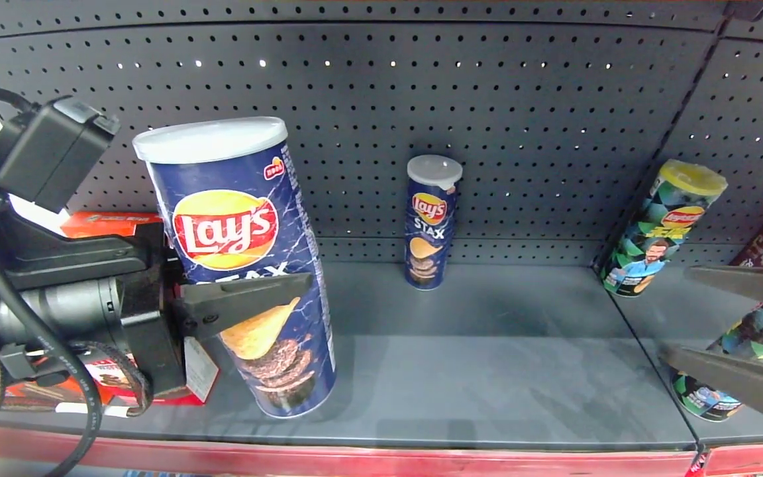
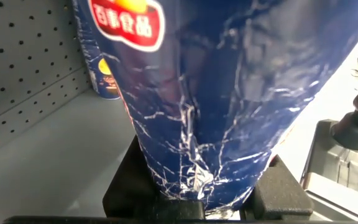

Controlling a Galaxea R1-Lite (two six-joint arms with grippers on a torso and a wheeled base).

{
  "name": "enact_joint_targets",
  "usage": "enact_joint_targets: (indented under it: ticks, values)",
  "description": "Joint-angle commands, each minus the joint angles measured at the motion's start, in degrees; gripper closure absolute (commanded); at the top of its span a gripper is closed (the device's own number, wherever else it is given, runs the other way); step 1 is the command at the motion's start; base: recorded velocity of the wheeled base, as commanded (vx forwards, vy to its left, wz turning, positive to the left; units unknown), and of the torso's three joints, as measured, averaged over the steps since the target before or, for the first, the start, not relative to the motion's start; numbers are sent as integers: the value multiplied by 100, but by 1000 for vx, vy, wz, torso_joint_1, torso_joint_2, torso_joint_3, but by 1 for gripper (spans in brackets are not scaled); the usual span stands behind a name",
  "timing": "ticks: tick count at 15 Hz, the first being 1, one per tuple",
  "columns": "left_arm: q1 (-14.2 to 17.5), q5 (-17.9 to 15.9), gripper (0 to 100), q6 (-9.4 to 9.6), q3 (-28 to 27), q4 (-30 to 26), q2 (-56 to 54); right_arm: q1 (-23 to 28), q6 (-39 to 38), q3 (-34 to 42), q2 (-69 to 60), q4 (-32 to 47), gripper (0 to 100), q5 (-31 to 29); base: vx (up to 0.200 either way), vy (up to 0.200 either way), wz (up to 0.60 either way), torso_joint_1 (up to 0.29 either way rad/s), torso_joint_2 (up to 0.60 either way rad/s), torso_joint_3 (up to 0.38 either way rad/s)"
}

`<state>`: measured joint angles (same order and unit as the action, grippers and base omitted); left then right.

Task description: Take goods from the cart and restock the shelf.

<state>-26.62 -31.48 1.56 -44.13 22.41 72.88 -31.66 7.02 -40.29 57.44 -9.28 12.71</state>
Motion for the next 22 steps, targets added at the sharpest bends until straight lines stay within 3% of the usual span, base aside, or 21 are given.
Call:
enact_joint_targets:
  ticks: [1, 7, 9, 13, 14, 15, 16, 19, 20, 22]
  values:
    - [-1, 1, 100, 2, -17, 1, 34, -499, -25, -506, 1032, -22, 0, -630, 0, 0, 0, 0, 0, 0]
    - [34, 36, 100, 2, 1, -8, 7, -569, -157, -1561, 2368, -364, 0, -1140, 0, 0, 0, 0, 0, 0]
    - [87, 19, 100, 2, 1, -35, -1, -561, -579, -1693, 2825, -892, 0, -1201, 0, 0, 0, 0, 0, 0]
    - [87, 36, 100, 2, 18, -43, -1, -209, -570, -1930, 3563, -1665, 0, -1210, 0, 0, 0, 0, 0, 0]
    - [87, 27, 100, 2, 36, -43, -1, -16, -518, -1992, 3810, -2219, 0, -674, 0, 0, 0, 0, 0, 0]
    - [87, 27, 100, 2, 36, -52, -1, -7, -518, -1983, 3810, -2245, 0, -621, 0, 0, 0, 0, 0, 0]
    - [87, 19, 100, 2, 45, -52, -1, 336, -96, -1983, 3950, -2729, 0, 680, 0, 0, 0, 0, 0, 0]
    - [96, 10, 100, 2, 45, -52, 34, 749, 467, -1965, 4100, -2825, 0, 2561, 0, 0, 0, 0, 0, 0]
    - [87, 1, 100, -7, 45, -52, 43, 810, 484, -1965, 4170, -2931, 0, 2921, 0, 0, 0, 0, 0, 0]
    - [87, 1, 100, -95, 45, -43, 51, 819, 484, -1983, 4310, -3080, 0, 2956, 0, 0, 0, 0, 0, 0]
